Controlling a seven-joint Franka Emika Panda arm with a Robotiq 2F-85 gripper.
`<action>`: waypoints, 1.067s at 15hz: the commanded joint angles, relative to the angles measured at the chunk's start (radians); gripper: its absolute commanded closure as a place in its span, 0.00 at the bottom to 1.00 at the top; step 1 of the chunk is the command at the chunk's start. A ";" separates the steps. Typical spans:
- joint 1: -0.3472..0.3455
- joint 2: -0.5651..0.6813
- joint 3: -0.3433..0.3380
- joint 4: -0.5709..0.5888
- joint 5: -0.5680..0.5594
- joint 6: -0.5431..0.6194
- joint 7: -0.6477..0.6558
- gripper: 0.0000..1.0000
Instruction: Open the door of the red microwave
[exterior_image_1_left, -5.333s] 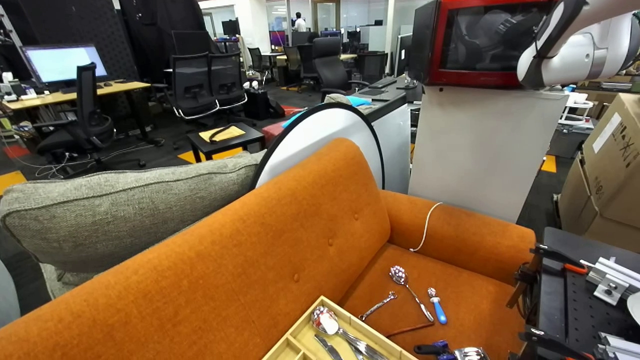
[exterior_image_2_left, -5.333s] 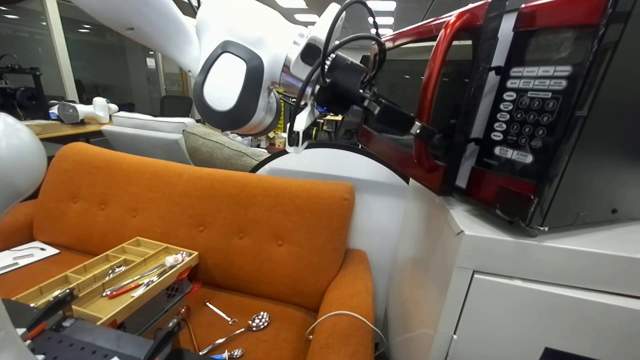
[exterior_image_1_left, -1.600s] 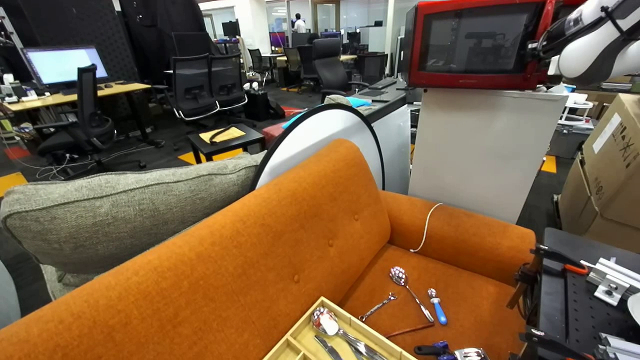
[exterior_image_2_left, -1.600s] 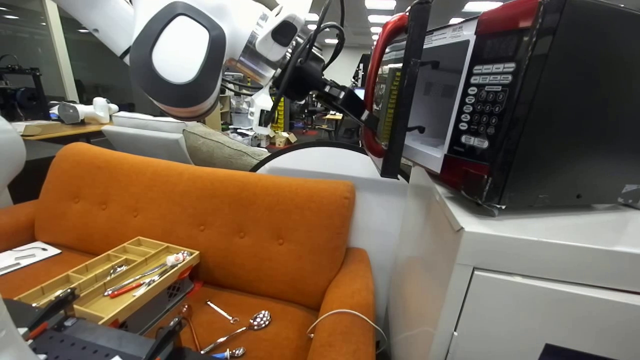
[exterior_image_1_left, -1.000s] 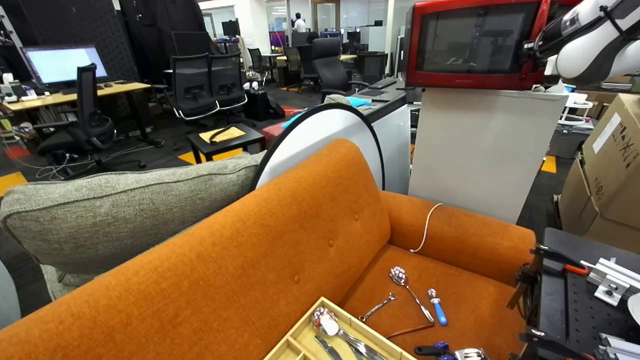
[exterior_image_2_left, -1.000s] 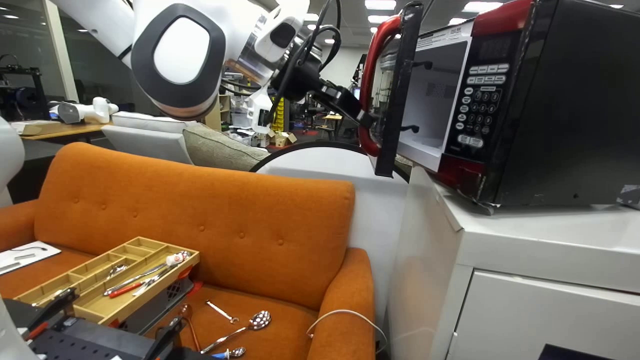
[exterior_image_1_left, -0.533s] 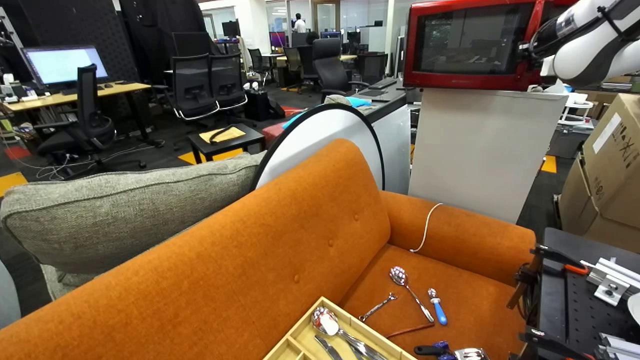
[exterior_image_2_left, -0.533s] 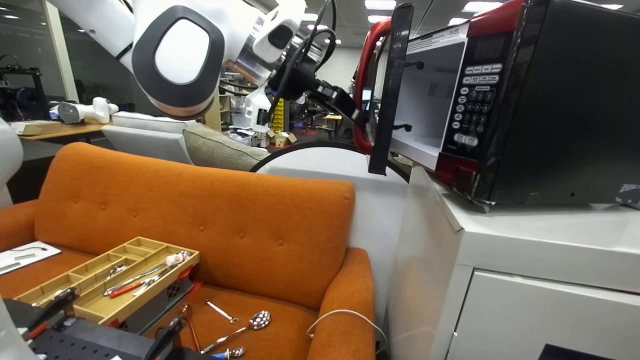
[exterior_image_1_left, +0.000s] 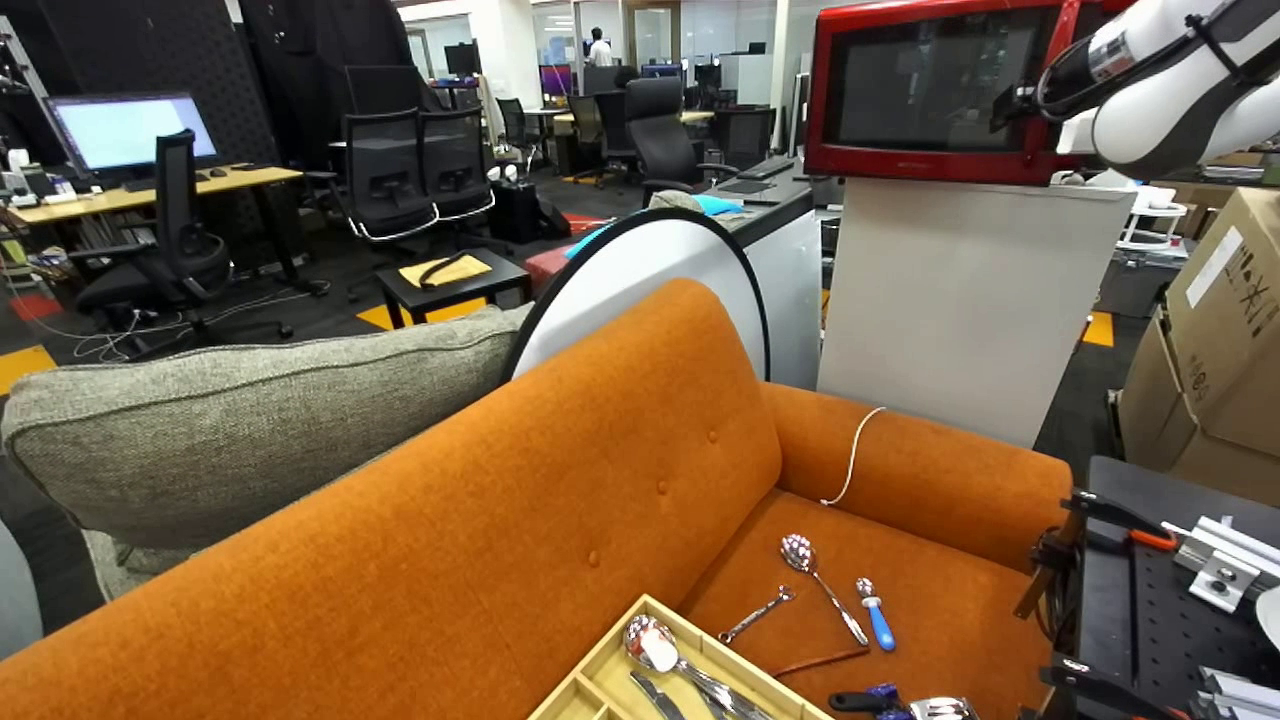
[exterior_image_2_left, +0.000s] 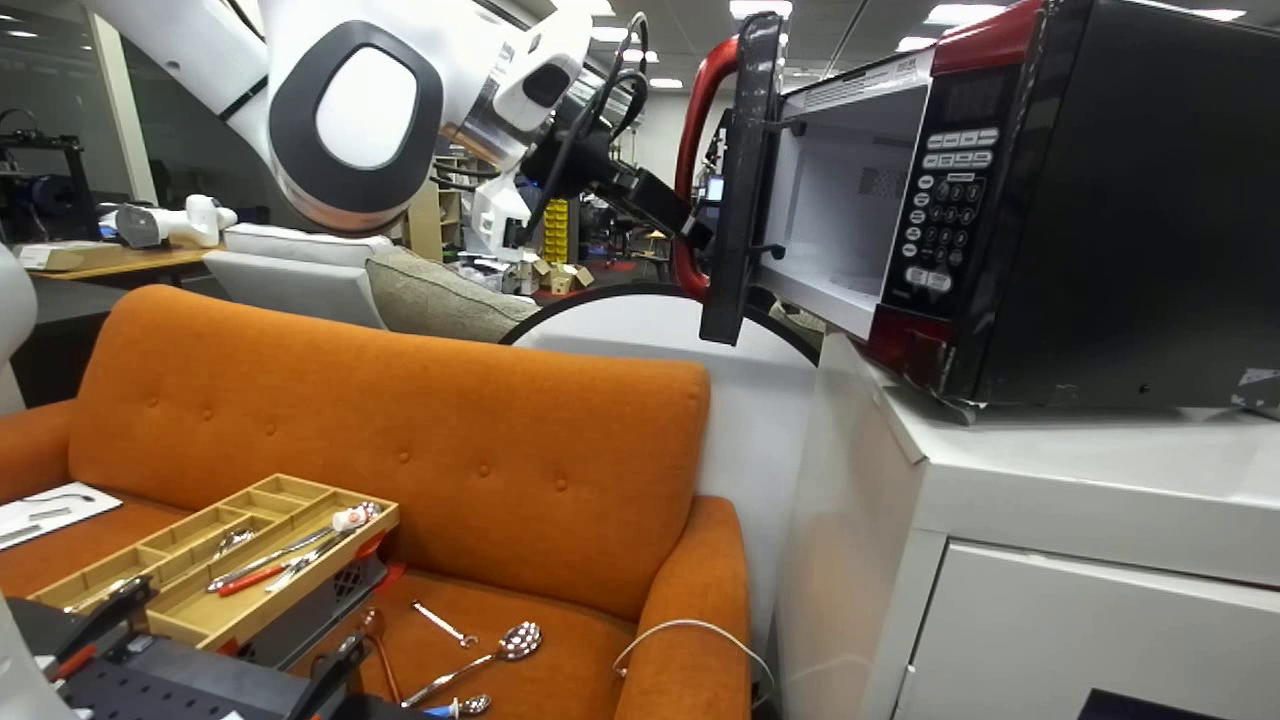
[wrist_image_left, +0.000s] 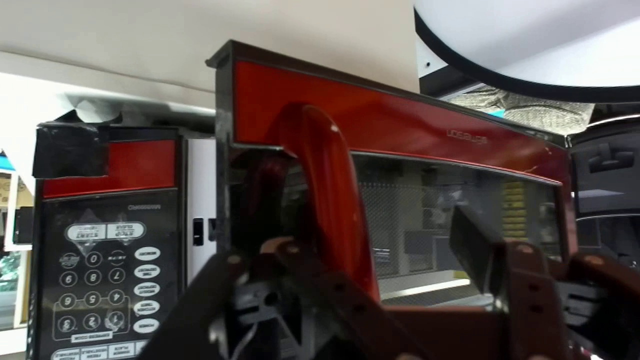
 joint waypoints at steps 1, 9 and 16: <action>0.042 0.007 0.002 0.001 -0.029 0.010 0.047 0.01; 0.077 0.013 0.003 0.001 -0.031 0.008 0.076 0.00; -0.012 0.225 -0.015 -0.042 0.042 0.004 0.073 0.00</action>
